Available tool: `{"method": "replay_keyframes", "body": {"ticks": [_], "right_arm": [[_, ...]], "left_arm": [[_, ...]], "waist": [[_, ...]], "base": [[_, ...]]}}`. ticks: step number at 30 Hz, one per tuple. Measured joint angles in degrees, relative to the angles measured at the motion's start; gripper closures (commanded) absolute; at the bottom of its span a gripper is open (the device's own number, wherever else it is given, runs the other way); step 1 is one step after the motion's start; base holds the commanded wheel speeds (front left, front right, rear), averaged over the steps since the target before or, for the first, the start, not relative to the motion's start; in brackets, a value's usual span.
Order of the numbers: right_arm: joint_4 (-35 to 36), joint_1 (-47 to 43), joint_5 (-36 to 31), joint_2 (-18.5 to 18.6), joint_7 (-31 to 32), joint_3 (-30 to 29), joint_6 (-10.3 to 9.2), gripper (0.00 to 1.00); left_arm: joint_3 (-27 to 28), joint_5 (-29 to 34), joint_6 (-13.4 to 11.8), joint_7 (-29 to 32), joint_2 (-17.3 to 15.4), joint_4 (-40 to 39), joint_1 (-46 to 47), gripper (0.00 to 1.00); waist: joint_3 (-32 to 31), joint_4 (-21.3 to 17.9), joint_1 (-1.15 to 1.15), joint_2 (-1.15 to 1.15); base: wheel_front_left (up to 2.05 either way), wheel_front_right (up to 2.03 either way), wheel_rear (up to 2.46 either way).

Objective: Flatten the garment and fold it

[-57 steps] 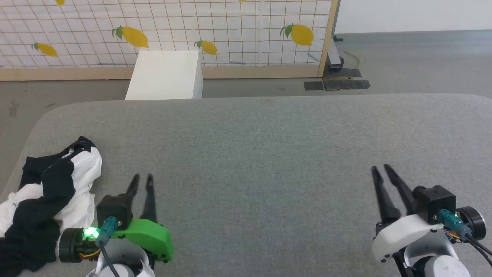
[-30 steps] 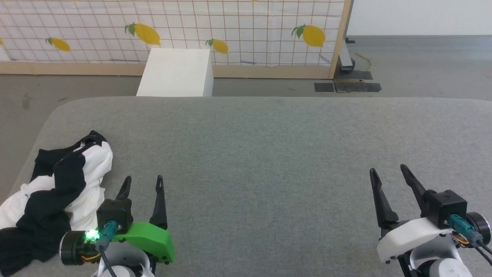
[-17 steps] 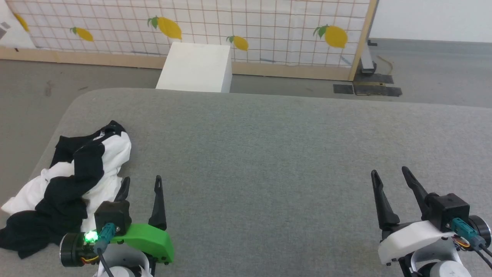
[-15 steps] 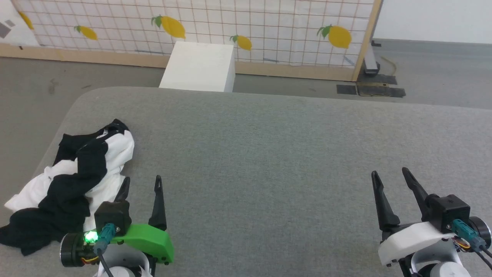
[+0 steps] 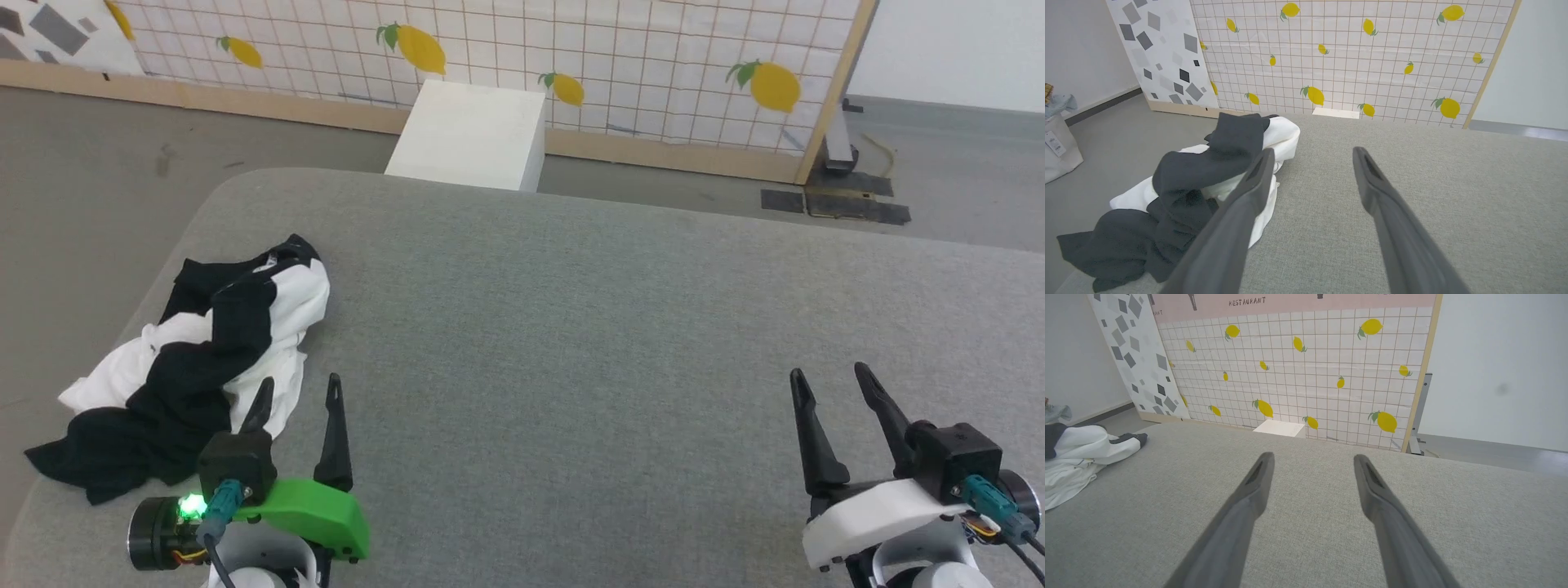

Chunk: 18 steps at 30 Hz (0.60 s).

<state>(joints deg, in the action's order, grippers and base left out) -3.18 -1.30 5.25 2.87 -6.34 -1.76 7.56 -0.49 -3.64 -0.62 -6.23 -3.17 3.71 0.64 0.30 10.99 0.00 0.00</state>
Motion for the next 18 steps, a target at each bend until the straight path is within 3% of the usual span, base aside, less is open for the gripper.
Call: {"method": "replay_keyframes", "body": {"ticks": [18], "right_arm": [[-1.14, -1.02, 1.47, 0.00, -2.12, 0.21, 0.00, 0.00]], "left_arm": [[0.04, -0.97, -0.46, -2.37, 0.00, 1.07, -0.65, 0.00]], "waist": [[-0.27, 3.69, 0.00, 0.00]], "base": [[0.00, 0.00, 0.00]]}}
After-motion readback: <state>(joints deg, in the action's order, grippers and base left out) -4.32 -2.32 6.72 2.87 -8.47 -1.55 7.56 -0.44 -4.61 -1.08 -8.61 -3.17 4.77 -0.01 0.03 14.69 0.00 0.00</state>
